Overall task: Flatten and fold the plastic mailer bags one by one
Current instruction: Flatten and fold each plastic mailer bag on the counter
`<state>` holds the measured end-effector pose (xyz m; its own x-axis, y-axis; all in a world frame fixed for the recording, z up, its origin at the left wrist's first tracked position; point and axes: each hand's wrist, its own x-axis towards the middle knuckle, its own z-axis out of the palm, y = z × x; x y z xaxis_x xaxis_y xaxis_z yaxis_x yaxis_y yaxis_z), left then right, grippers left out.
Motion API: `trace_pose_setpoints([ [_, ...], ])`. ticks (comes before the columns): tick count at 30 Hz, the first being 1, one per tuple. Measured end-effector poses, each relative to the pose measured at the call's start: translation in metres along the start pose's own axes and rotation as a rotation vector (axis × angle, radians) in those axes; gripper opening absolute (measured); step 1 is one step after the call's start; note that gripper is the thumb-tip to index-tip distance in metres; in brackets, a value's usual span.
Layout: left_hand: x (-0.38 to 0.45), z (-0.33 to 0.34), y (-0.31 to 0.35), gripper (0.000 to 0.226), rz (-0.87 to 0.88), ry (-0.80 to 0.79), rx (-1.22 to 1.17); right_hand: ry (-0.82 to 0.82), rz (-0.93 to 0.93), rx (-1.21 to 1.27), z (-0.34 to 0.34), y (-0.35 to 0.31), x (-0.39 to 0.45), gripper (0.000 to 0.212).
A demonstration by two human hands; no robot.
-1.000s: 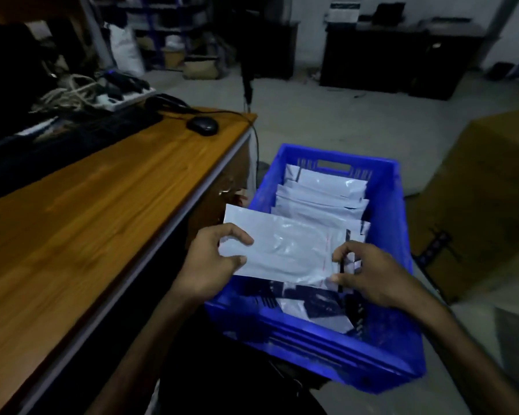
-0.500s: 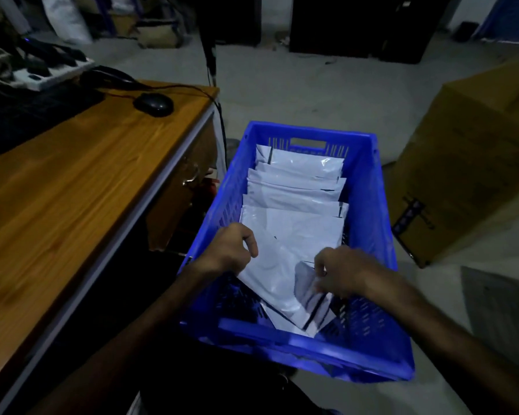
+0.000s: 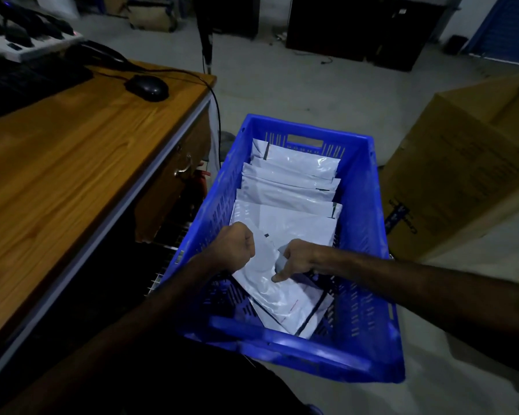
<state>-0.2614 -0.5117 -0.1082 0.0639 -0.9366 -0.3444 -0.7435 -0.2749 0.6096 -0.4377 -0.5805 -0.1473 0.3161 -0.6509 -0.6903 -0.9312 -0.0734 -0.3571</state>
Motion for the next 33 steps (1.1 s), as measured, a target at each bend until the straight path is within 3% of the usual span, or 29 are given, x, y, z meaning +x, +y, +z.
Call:
trace_pose_setpoints([
  [3,0.003,0.003,-0.003,0.023,0.014,0.004,0.024,-0.024,0.045,0.058,-0.002,-0.004,-0.001,0.049],
  [7,0.005,0.005,-0.008,0.026,0.032,-0.028,0.060,0.003,0.025,0.134,-0.005,-0.002,0.002,0.076],
  [8,0.007,0.006,-0.011,0.029,0.049,-0.037,0.069,0.009,0.010,0.124,-0.010,-0.001,0.001,0.073],
  [11,0.009,0.010,-0.018,0.043,0.059,-0.074,0.082,0.087,-0.055,0.019,-0.030,0.003,-0.002,0.023],
  [15,0.003,0.005,-0.012,0.052,0.085,-0.113,0.134,0.221,-0.135,-0.165,-0.053,0.001,-0.004,0.044],
  [21,-0.025,0.007,0.019,0.033,0.046,0.037,0.492,0.363,-0.225,-0.302,-0.075,-0.003,0.004,0.041],
  [23,-0.020,0.013,0.019,0.041,0.101,-0.023,0.528,0.376,-0.256,-0.330,-0.079,-0.006,0.007,0.030],
  [27,-0.003,0.023,0.021,0.064,0.211,-0.276,0.471,0.489,-0.267,-0.290,-0.078,-0.007,0.013,0.041],
  [31,0.012,0.031,0.026,0.065,0.246,-0.245,0.522,0.649,-0.246,-0.510,-0.066,-0.008,-0.002,0.045],
  [33,0.017,0.033,0.021,0.058,0.245,-0.237,0.525,0.645,-0.216,-0.615,-0.057,-0.007,-0.016,0.052],
])
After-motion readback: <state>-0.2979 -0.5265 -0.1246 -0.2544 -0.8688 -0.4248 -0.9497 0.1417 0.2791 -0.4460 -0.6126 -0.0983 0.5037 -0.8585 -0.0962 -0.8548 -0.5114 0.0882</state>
